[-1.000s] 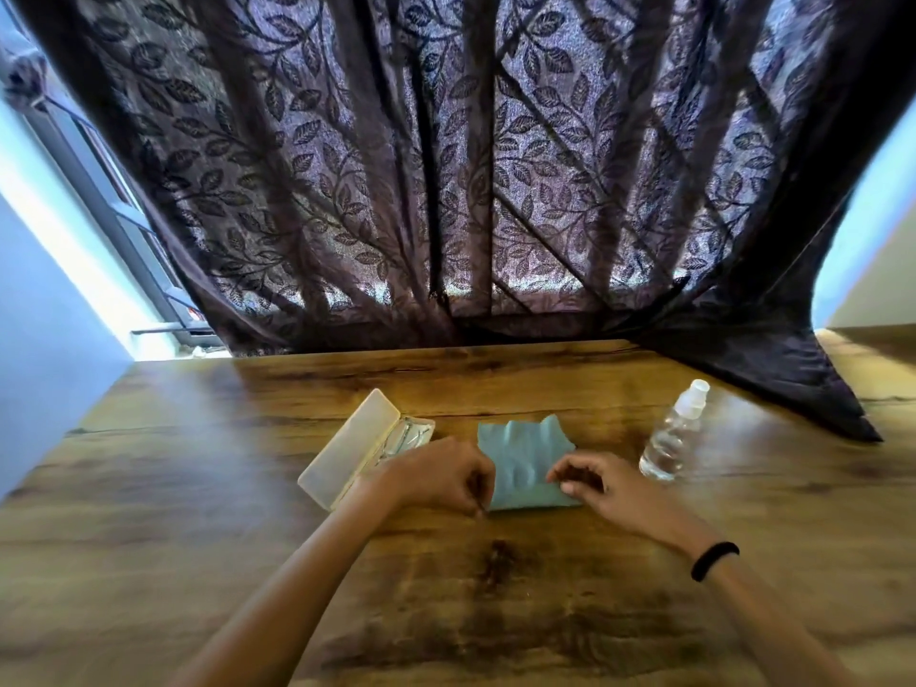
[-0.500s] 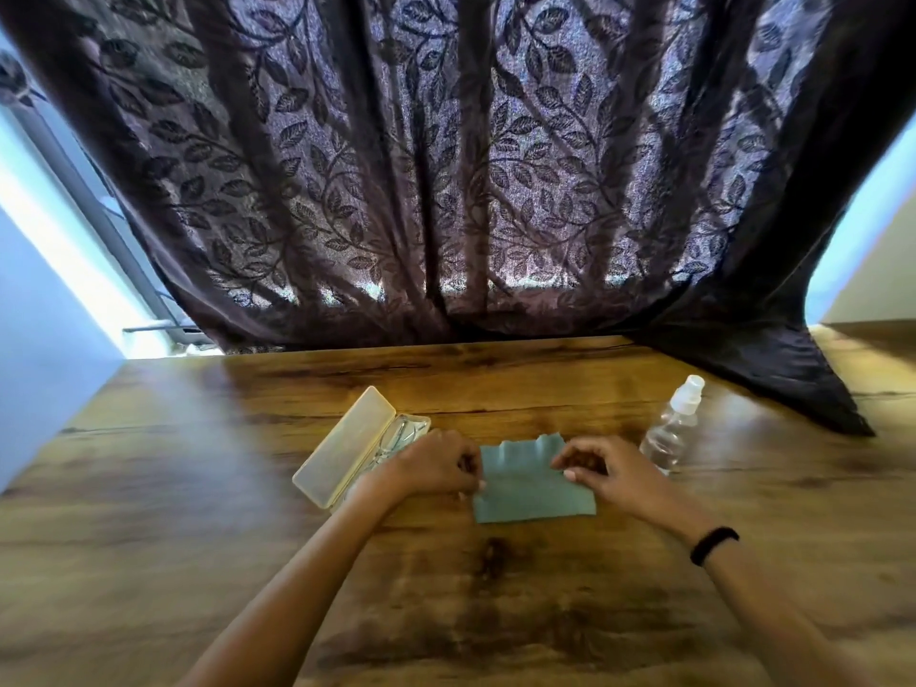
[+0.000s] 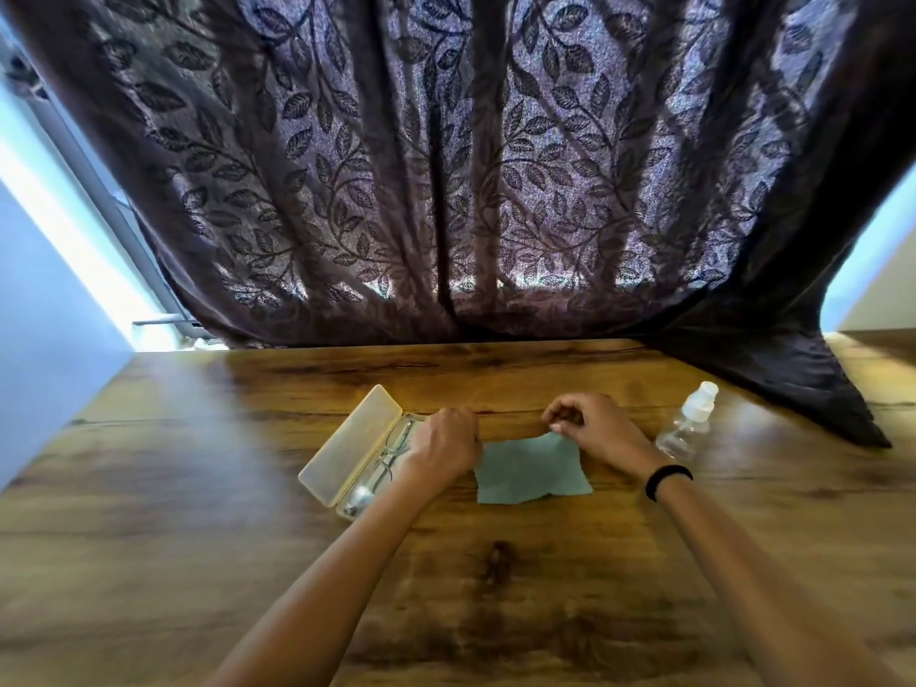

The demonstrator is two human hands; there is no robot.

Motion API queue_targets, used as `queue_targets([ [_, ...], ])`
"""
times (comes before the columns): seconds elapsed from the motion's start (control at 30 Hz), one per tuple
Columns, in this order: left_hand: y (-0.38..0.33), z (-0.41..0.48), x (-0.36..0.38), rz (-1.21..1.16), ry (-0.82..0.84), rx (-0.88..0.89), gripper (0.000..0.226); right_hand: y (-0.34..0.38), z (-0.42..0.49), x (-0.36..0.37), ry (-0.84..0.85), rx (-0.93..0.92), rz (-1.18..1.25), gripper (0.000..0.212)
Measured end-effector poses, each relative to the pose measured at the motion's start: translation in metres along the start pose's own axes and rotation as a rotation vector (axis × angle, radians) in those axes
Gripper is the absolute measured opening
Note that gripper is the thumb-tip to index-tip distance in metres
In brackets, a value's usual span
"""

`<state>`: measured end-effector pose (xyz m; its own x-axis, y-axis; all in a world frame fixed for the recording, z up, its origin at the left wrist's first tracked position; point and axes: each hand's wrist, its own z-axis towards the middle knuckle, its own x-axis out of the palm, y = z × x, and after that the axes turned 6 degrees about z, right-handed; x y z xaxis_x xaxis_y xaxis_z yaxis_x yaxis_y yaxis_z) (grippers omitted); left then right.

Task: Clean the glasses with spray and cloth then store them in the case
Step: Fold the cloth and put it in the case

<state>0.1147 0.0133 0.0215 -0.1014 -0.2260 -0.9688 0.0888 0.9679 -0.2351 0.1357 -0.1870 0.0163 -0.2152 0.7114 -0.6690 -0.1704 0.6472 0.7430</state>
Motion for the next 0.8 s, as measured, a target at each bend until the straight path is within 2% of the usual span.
queue_targets([
  [0.1,-0.006,-0.006,0.0,0.083,-0.051,0.005,0.015,0.0,0.0,0.004,-0.02,0.035,-0.055,0.011],
  [0.27,-0.01,-0.029,0.001,0.128,-0.147,0.072,0.034,0.001,-0.024,0.008,-0.241,0.015,-0.167,0.005],
  [0.43,-0.005,-0.044,0.015,0.081,-0.043,0.159,0.04,-0.007,-0.05,0.018,-0.075,0.28,-0.275,0.02],
  [0.6,-0.002,-0.044,0.018,0.076,0.019,0.165,0.046,-0.011,-0.059,0.025,-0.099,0.31,-0.258,0.025],
  [0.7,0.0,-0.047,0.019,0.085,0.037,0.169,0.049,-0.011,-0.06,0.024,-0.092,0.321,-0.169,0.021],
  [0.8,0.001,-0.048,0.021,0.069,0.049,0.164,0.056,-0.007,-0.06,0.02,-0.131,0.334,0.136,0.016],
])
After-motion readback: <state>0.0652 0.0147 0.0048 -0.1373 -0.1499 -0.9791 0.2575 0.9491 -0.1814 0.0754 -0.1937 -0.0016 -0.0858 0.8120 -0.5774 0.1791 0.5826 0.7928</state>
